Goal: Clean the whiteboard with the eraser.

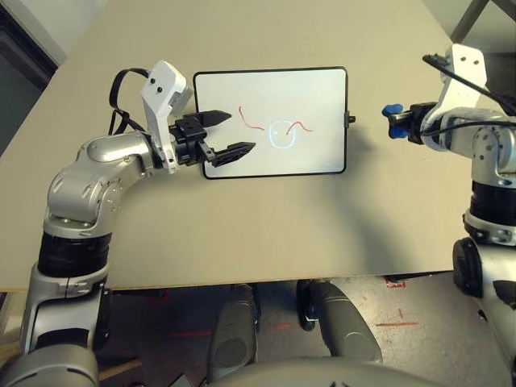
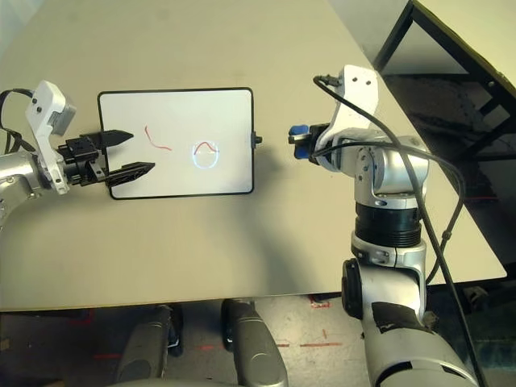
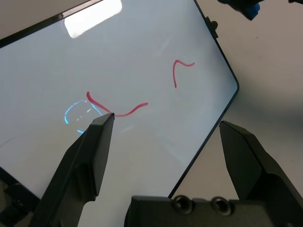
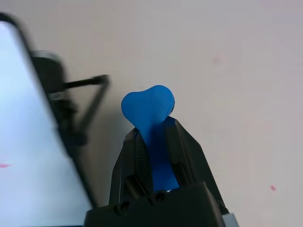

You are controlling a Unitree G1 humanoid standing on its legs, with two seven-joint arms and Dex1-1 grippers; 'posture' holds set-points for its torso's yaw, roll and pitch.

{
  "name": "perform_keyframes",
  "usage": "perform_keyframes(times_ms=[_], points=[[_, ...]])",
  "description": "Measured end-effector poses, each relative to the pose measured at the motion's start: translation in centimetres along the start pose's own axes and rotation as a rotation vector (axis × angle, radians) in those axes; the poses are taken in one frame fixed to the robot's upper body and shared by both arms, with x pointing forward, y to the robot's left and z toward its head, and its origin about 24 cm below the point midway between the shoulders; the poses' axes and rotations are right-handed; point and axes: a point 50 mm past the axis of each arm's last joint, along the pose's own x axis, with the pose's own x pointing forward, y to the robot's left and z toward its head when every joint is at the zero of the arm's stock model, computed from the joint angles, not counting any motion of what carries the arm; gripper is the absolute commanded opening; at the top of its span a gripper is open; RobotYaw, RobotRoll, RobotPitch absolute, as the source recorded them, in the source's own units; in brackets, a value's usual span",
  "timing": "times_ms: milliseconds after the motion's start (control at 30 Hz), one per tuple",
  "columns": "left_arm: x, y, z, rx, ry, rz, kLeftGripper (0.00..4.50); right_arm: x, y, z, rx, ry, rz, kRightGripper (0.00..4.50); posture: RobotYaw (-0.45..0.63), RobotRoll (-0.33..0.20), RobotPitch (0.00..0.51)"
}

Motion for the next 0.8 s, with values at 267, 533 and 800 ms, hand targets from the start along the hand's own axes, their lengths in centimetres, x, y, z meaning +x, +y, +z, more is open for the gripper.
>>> perform_keyframes(times_ms=[267, 533, 800], points=[[0.0, 0.4, 0.5, 0.011, -0.005, 0.009, 4.5, 0.1, 5.2, 1.6, -0.209, -0.078, 0.232, 0.57, 0.01, 0.0, 0.195], [0.2, 0.5, 0.6, 0.009, -0.006, 0.006, 4.5, 1.2, 8.1, 1.4, -0.33, -0.123, 0.323, 0.56, 0.01, 0.0, 0.196], [0.5, 0.3, 0.5, 0.0, -0.013, -0.004, 4.5, 3.0, 9.8, 0.6, -0.428, -0.129, 0.34, 0.56, 0.03, 0.0, 0.201]])
